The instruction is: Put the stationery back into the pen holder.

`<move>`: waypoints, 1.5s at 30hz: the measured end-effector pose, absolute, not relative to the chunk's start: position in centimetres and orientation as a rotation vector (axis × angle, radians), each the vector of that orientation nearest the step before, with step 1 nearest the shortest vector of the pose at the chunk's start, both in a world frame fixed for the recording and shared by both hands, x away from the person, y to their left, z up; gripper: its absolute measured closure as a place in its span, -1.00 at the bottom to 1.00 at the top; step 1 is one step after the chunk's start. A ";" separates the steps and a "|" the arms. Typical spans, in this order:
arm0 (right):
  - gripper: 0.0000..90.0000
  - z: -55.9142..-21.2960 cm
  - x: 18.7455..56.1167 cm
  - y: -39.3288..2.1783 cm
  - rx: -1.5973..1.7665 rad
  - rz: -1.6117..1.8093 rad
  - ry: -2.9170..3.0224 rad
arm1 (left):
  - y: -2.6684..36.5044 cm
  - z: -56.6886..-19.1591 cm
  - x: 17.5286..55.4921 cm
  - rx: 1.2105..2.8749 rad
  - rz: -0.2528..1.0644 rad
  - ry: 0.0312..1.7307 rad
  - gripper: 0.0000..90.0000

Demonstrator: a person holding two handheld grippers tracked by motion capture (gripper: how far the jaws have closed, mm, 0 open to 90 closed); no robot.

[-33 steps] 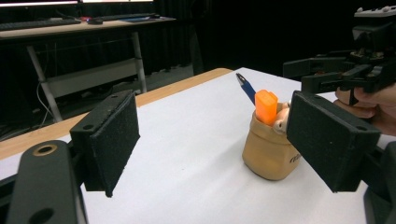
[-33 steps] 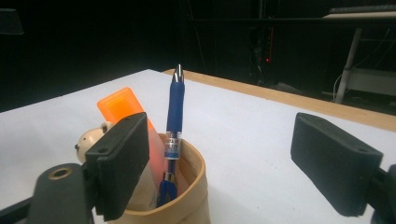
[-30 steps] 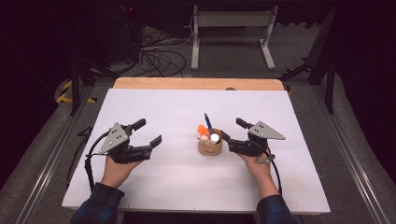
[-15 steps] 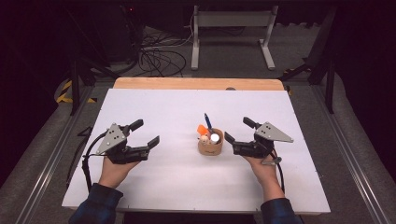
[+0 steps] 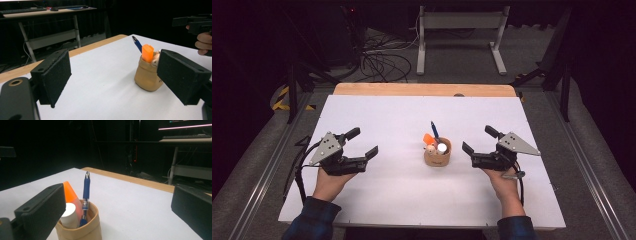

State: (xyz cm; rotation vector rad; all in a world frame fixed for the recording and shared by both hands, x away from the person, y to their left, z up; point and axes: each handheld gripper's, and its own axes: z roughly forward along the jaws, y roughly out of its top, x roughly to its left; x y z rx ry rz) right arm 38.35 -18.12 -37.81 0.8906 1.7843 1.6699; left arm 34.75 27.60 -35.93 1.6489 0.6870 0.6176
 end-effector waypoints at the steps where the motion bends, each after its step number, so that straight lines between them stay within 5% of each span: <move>1: -1.00 -37.8 38.2 -18.3 0.889 1.667 1.780 | 27.7 -35.9 34.7 1.647 0.614 0.687 -0.72; 45: -1.00 -39.1 33.4 -24.7 0.986 1.655 1.669 | 30.9 -36.7 31.7 1.629 0.614 0.683 -0.95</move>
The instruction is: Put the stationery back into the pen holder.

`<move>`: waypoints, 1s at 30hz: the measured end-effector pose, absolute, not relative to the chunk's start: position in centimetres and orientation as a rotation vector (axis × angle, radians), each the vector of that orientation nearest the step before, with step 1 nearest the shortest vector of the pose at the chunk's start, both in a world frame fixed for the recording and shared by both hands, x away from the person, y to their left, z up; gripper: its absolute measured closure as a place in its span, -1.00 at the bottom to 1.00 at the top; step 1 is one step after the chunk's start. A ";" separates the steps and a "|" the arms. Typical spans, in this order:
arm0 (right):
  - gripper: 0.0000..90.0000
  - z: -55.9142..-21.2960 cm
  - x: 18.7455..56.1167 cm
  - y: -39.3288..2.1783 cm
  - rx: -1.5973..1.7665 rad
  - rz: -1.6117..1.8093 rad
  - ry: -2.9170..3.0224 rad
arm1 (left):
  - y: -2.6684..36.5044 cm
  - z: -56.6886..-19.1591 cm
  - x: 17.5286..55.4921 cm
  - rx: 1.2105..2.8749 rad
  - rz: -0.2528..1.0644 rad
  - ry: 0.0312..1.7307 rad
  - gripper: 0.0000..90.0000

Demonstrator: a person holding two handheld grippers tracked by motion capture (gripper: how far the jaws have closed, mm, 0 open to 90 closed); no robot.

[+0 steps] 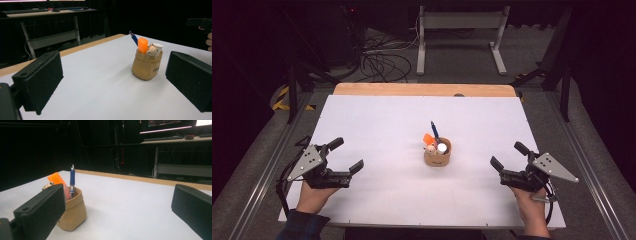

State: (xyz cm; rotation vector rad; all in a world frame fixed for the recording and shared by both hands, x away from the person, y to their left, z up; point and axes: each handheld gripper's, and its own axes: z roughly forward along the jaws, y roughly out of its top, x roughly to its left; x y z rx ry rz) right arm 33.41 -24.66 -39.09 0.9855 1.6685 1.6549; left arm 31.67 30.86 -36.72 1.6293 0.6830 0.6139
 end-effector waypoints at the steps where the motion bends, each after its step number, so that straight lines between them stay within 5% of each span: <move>1: -1.00 -39.1 33.4 -24.7 0.986 1.652 1.668 | 30.9 -36.7 31.6 1.629 0.617 0.682 -0.95; 30: -1.00 -39.6 33.9 -24.8 0.976 1.616 1.692 | 31.8 -37.2 31.8 1.663 0.622 0.702 -0.95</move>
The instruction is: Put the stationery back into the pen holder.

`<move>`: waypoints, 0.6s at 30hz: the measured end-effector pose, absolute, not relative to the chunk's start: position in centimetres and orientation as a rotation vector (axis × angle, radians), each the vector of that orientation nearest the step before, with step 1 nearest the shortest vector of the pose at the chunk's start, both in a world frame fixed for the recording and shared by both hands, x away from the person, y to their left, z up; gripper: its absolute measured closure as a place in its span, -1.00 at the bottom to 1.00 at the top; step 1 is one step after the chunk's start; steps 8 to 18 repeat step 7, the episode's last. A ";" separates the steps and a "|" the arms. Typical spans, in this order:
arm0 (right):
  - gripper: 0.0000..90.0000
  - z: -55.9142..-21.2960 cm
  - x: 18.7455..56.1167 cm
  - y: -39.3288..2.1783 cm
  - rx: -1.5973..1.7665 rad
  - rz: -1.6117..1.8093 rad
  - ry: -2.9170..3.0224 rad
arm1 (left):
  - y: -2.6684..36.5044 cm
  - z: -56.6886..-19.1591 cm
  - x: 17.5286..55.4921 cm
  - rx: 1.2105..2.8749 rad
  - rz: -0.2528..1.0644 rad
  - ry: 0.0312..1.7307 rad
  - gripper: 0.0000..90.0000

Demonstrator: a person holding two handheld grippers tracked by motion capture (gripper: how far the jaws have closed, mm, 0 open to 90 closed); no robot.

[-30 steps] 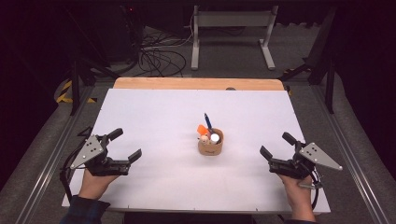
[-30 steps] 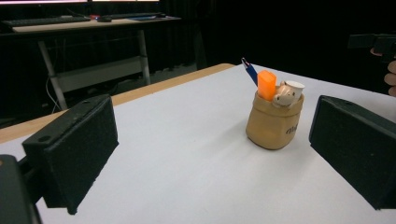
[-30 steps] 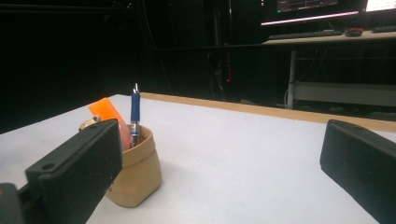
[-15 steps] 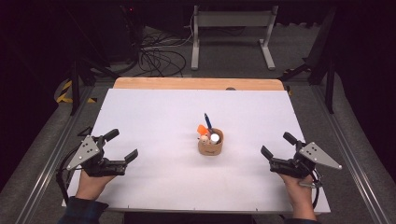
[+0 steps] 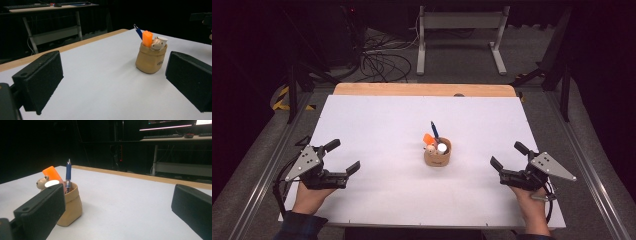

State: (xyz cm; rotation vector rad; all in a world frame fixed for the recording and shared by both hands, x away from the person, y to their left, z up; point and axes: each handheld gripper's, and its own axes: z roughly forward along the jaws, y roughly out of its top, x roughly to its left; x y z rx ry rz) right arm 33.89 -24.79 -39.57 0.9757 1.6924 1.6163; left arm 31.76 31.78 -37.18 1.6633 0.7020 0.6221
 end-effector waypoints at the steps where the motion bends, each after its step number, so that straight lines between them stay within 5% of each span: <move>1: -1.00 -39.6 33.9 -24.8 0.979 1.615 1.696 | 31.8 -37.2 31.8 1.664 0.622 0.703 -0.95; 18: -1.00 -39.6 34.0 -24.5 0.964 1.589 1.715 | 31.8 -37.3 31.8 1.667 0.617 0.703 -0.94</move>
